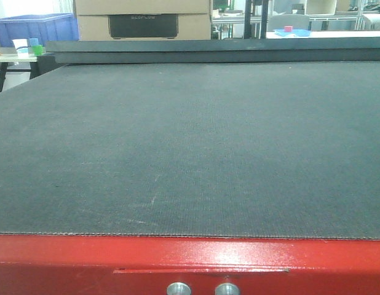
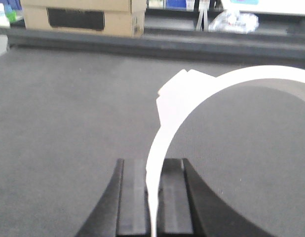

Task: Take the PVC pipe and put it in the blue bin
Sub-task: 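Lift the white curved pipe piece off the table with both grippers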

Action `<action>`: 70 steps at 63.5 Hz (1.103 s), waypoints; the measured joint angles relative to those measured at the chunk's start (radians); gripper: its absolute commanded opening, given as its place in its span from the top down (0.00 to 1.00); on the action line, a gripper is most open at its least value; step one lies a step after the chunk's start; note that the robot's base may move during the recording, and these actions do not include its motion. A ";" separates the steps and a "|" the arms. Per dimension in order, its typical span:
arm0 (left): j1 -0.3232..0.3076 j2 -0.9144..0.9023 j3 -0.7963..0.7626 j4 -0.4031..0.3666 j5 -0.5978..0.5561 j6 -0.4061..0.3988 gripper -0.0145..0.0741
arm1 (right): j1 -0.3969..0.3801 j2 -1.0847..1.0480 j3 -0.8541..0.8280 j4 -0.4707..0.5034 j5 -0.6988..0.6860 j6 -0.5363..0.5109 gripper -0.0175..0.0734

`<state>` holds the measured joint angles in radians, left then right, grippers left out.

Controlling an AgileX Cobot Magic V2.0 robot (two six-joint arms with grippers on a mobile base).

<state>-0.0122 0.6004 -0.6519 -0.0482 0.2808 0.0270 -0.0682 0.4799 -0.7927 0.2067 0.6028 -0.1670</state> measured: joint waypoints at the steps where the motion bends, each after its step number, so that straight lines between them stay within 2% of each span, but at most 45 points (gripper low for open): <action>1: 0.000 0.000 0.000 0.000 0.002 0.000 0.96 | 0.000 -0.004 0.000 0.000 0.000 0.000 0.99; 70: 0.000 -0.005 0.000 0.000 0.012 0.000 0.96 | 0.000 -0.019 0.002 0.000 0.001 -0.002 0.99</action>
<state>-0.0122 0.5955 -0.6519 -0.0482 0.2924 0.0270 -0.0682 0.4609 -0.7911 0.2067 0.6036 -0.1688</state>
